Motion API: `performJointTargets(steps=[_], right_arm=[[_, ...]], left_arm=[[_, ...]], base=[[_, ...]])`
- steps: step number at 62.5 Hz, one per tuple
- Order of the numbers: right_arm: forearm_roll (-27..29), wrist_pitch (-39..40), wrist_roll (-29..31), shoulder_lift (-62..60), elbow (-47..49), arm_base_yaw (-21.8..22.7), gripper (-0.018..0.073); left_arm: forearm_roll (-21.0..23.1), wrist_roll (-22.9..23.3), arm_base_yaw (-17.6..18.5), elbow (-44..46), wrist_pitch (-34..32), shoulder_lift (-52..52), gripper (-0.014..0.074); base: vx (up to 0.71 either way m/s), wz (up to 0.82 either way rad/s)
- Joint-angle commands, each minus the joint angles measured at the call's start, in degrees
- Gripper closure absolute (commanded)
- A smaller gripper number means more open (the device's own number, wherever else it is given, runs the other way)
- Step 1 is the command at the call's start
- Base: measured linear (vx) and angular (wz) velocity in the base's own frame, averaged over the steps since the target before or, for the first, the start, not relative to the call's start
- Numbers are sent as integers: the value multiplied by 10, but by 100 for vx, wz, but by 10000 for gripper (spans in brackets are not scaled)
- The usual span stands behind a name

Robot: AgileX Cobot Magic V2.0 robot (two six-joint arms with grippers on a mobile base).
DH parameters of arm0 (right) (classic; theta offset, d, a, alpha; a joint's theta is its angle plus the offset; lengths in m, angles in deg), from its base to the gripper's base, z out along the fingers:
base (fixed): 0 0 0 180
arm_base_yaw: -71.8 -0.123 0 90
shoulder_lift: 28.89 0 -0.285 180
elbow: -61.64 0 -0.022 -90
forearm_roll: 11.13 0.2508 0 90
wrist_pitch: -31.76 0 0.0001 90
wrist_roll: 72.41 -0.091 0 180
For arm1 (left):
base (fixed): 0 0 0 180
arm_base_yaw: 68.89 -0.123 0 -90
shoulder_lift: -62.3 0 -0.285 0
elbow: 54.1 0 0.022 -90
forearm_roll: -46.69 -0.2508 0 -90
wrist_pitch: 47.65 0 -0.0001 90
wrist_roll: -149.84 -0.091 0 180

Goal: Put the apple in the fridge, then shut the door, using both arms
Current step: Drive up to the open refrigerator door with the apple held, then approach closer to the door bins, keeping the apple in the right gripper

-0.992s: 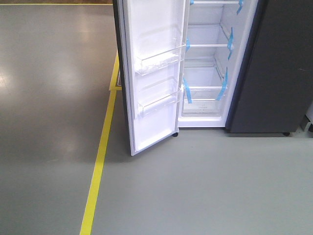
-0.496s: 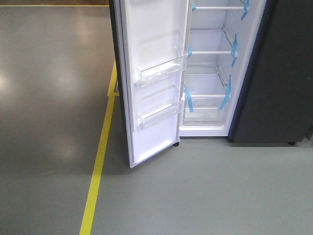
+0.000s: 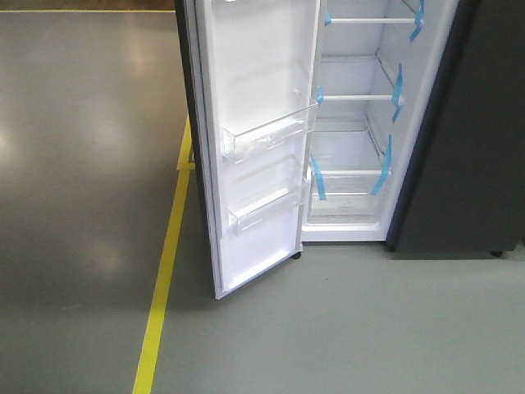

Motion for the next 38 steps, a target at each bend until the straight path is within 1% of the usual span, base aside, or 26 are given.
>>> performJointTargets(steps=[1,38], right_arm=[[10,39,5,7,15,-1,204],[10,39,5,7,15,-1,204]], left_arm=[[1,4,0,-12,-40,9,603],[1,4,0,-12,-40,9,603]], base=[[14,1],[14,0]])
